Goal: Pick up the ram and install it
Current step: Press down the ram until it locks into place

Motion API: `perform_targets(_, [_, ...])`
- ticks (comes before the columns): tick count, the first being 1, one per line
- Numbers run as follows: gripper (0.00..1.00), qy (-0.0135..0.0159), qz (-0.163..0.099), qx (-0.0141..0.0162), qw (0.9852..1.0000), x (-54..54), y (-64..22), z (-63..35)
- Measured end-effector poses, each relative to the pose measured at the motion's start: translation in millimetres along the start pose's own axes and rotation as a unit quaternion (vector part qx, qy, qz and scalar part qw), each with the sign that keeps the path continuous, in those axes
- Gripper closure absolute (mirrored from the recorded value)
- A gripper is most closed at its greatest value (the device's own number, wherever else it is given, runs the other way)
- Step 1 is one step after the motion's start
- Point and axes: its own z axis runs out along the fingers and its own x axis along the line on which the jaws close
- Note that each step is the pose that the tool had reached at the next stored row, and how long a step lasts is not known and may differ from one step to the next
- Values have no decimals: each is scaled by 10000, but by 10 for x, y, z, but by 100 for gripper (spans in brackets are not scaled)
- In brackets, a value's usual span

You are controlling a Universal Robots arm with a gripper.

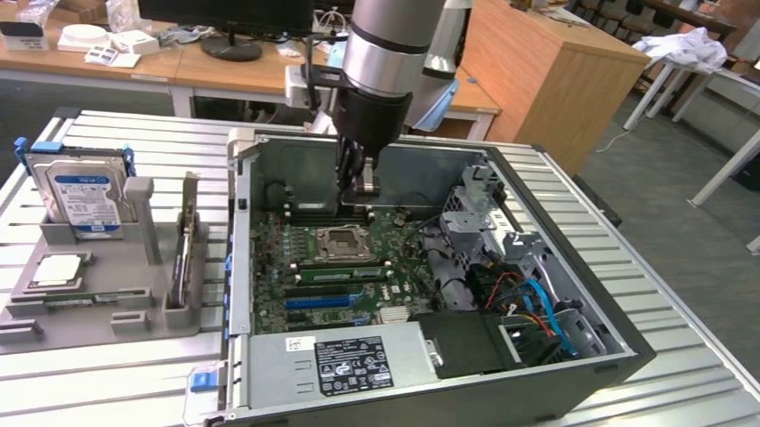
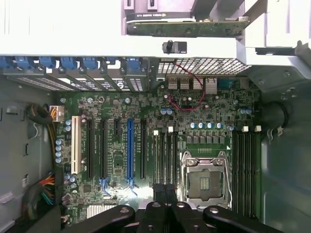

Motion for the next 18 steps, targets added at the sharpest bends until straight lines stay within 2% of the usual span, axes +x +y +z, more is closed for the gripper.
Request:
perform_targets(4, [89, 0, 0, 0, 10000, -1, 1, -42])
perform_targets(11, [89, 0, -1, 0, 10000, -1, 1, -44])
perform_targets(18, [89, 0, 0, 0, 10000, 1, -87, -47])
